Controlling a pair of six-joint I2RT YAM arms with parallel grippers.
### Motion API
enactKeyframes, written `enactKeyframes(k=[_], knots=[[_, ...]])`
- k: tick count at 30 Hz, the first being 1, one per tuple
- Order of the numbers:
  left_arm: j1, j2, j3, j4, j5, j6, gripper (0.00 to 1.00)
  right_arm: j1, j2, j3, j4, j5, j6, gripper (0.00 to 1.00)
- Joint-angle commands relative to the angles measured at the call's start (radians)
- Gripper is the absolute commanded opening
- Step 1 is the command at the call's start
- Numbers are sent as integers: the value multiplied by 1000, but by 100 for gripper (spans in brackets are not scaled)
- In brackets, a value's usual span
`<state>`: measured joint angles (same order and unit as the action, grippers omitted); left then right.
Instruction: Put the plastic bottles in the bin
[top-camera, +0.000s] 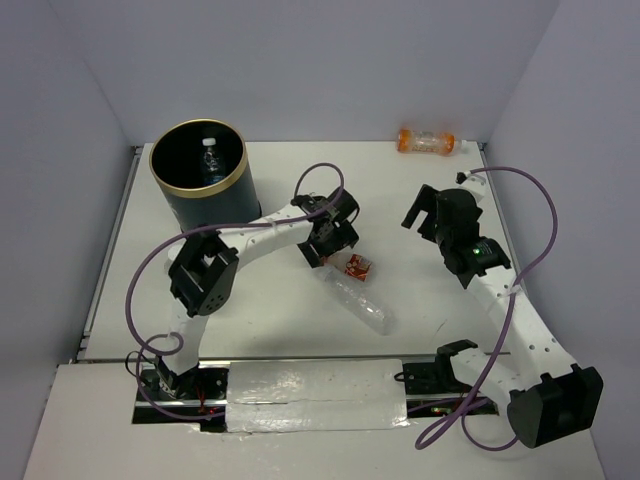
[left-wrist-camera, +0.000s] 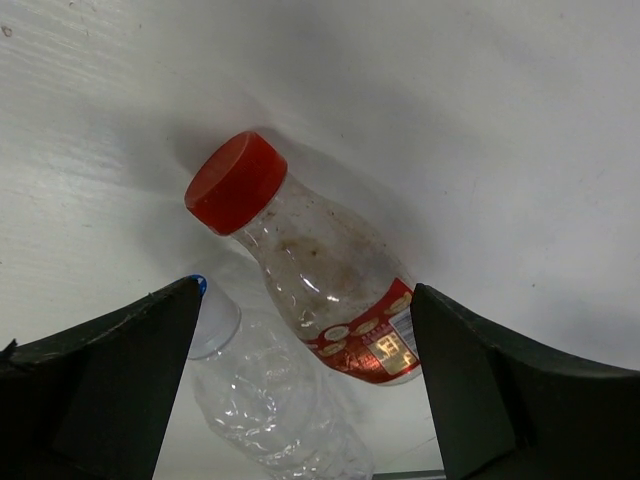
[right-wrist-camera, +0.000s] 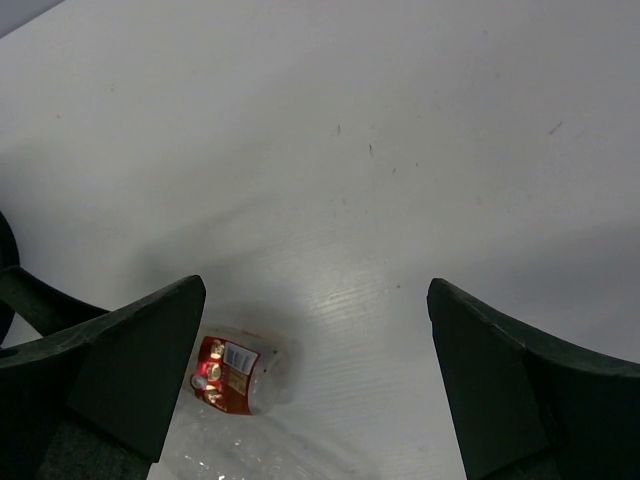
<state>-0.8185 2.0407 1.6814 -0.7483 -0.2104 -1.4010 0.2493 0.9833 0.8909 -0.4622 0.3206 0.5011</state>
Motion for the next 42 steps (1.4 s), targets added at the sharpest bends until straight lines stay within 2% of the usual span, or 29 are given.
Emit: enactKeyframes(k=[1, 10, 13, 16, 19, 22, 25, 28, 32, 37, 40, 42], knots=[[7, 41, 26, -6, 6, -47, 99, -1, -2, 0, 7, -9, 4, 100], [21, 136, 110, -14, -63, -47, 97, 1, 3, -1, -1, -17, -3, 100], [25, 159, 129, -19, -80, -38, 91, 1, 11, 0, 0, -20, -1, 100], [25, 185, 153, -39, -92, -29, 81, 1, 17, 2, 2, -25, 2, 100], [27, 196, 169, -54, -112, -24, 62, -1, 23, 6, 0, -25, 4, 100], [28, 187, 159, -48, -129, -10, 55, 1, 26, 3, 0, -26, 2, 100], [32, 179, 166, -23, -142, 19, 44, 1, 31, 0, 3, -34, 7, 100], [36, 171, 173, 27, -161, 89, 36, 1, 29, -3, 7, -38, 10, 100], [44, 141, 277, 66, -253, 209, 35, 1, 17, -9, 11, -38, 8, 100], [87, 40, 373, 165, -375, 492, 34, 1, 18, -6, 11, -23, 7, 100], [143, -68, 376, 239, -353, 664, 33, -1, 26, -6, 23, -34, 10, 100], [200, -146, 389, 231, -325, 752, 33, -1, 38, -4, 26, -37, 14, 100]])
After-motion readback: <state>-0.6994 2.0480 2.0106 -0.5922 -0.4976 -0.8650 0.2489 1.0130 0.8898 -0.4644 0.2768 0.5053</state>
